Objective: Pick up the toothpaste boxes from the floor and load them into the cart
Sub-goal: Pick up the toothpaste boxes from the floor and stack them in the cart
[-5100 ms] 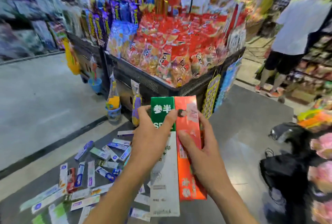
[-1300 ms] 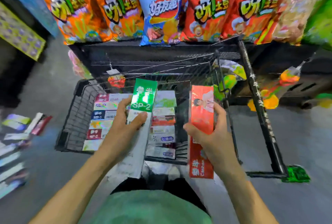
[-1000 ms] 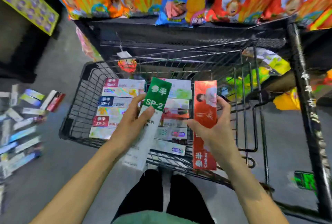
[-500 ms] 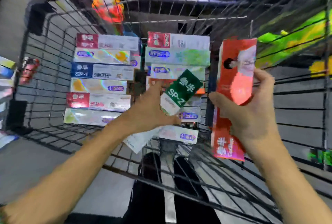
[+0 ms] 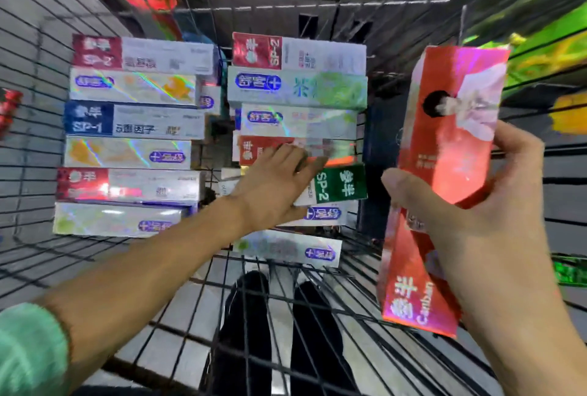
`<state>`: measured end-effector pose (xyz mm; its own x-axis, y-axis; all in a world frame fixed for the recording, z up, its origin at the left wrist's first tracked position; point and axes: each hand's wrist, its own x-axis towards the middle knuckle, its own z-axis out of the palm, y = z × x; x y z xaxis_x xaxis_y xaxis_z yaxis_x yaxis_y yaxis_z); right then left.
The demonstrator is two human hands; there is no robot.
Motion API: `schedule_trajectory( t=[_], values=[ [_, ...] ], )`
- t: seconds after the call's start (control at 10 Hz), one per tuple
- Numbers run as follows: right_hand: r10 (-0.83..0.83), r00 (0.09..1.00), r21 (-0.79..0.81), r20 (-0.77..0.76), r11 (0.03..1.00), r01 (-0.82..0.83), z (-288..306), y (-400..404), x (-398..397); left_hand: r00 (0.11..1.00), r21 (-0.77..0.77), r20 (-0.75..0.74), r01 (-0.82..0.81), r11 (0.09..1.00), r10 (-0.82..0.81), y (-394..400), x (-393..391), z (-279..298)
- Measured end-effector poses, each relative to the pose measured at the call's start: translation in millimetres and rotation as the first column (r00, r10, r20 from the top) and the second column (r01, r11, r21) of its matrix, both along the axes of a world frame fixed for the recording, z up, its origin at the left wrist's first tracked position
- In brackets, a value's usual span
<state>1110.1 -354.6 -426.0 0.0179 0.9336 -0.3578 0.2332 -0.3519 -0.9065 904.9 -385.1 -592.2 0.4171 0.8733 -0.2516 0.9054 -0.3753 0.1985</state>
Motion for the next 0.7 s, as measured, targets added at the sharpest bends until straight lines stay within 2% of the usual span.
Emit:
schedule_trajectory(
  t=[0.1,0.2,0.3,0.4,0.6,0.7],
  values=[
    [0.018,0.999,-0.031,0.046,0.999,-0.016,-2.9,-1.3,-5.9,0.999,0.023,0.015,0.031,0.999,-0.031,-3.7,-4.7,-3.7],
    [-0.011,0.997,0.052,0.076,0.999,0.007,-4.3,-2.9,-1.0,0.997,0.001,-0.035,0.073,0.997,-0.073,-5.8,-7.0,-6.3],
    [0.028,0.996,-0.006,0.088,1.0,-0.028,-2.5,-4.2,-3.8,0.986,0.012,-0.132,0.1,0.995,-0.097,-9.5,-9.1,-9.5],
    [0.081,0.987,0.085,0.137,0.992,-0.093,7.5,-2.4,-11.4,0.975,0.075,-0.202,0.108,0.991,-0.091,-10.3,-7.7,-13.0],
    [0.109,0.982,0.107,0.156,0.986,-0.127,7.0,-3.2,-11.5,0.987,0.159,-0.126,0.124,0.979,-0.105,-9.6,-9.7,-26.4],
    [0.071,0.993,-0.017,0.094,0.997,-0.07,4.8,-9.1,-13.6,0.993,0.111,-0.072,0.099,0.989,-0.091,-7.7,-17.1,-21.6]
  ],
)
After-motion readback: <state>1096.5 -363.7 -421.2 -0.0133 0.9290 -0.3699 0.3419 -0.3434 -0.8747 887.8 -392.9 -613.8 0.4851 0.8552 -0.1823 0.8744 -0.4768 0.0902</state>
